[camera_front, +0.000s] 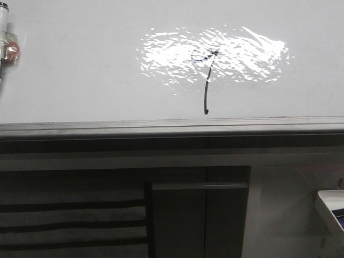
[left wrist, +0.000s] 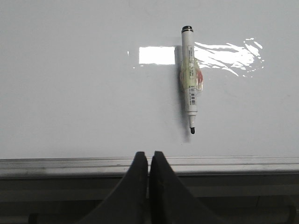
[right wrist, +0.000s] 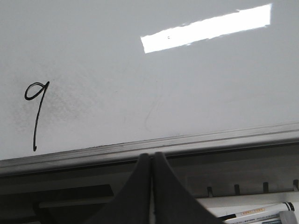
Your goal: Write number 9 on whiteboard
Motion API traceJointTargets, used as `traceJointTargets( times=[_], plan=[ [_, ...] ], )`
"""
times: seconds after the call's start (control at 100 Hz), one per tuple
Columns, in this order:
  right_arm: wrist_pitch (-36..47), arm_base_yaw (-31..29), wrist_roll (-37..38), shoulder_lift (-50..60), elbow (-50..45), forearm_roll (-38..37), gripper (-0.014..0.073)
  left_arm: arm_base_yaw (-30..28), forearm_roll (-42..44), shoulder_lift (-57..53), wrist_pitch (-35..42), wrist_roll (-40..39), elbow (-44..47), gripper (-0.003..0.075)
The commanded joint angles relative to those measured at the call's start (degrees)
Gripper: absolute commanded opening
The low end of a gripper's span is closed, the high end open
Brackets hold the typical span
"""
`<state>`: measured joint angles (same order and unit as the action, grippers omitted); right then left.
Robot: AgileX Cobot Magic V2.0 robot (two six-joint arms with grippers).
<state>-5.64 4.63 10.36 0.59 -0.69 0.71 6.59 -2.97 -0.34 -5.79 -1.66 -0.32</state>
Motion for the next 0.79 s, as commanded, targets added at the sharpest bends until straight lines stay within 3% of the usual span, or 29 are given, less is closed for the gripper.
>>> traceJointTargets(
  times=[0.0,0.39,0.78],
  plan=[
    [4.98,-0.32,-0.32,1.01,-1.52,0.26,-0.0072,-0.2,-0.53,-1.47,4.56,-0.29,1.63,-0.002],
    [10.64,-0.32,-0.92,1.01,-1.52,0.05,-0.0072,-0.2,-0.53,-1.47,4.56,-0.29,1.63,-0.002],
    [10.53,-0.32,-0.92,1.01,-1.52,0.05,-0.0072,-0.2,-0.53,-1.47,4.56,-0.29,1.63,-0.002]
  ],
)
